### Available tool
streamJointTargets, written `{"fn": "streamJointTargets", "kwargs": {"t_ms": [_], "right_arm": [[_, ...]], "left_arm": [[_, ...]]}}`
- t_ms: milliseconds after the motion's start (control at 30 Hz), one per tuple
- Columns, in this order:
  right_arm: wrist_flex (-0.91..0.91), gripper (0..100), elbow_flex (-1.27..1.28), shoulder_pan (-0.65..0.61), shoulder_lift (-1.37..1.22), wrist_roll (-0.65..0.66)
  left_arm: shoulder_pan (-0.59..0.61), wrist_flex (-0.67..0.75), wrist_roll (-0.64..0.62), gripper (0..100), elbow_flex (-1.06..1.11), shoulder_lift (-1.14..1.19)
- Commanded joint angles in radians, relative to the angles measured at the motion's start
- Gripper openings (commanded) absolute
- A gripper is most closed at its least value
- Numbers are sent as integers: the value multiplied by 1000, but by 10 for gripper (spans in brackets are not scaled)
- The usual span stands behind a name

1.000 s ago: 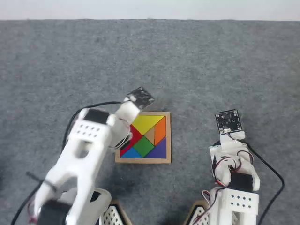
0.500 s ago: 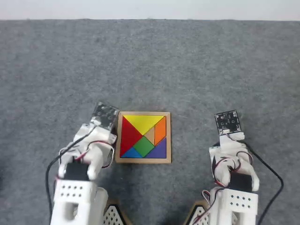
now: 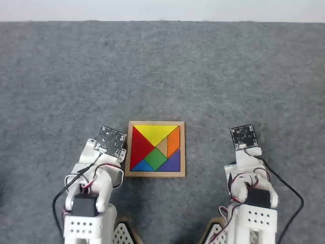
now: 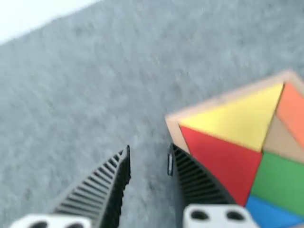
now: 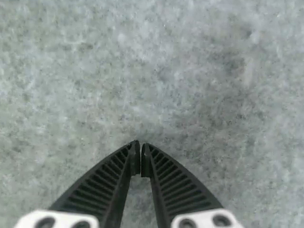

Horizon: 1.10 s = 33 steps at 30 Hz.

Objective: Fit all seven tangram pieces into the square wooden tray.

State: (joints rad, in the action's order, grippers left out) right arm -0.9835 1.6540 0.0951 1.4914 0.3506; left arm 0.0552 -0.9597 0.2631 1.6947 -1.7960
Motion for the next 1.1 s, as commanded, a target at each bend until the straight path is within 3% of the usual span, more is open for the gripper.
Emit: {"fn": "streamJointTargets", "kwargs": {"t_ms": [0, 267, 433, 1067], "right_arm": [[-4, 9, -9, 4, 15, 3], [125, 9, 37, 19, 12, 5], [114, 9, 37, -10, 13, 3], [114, 9, 37, -12, 13, 3]], "left_arm": [[11, -41, -2, 137, -12, -15], [11, -192, 0, 137, -12, -15], [9, -311, 0, 137, -12, -17], [9, -307, 0, 137, -12, -15]]}}
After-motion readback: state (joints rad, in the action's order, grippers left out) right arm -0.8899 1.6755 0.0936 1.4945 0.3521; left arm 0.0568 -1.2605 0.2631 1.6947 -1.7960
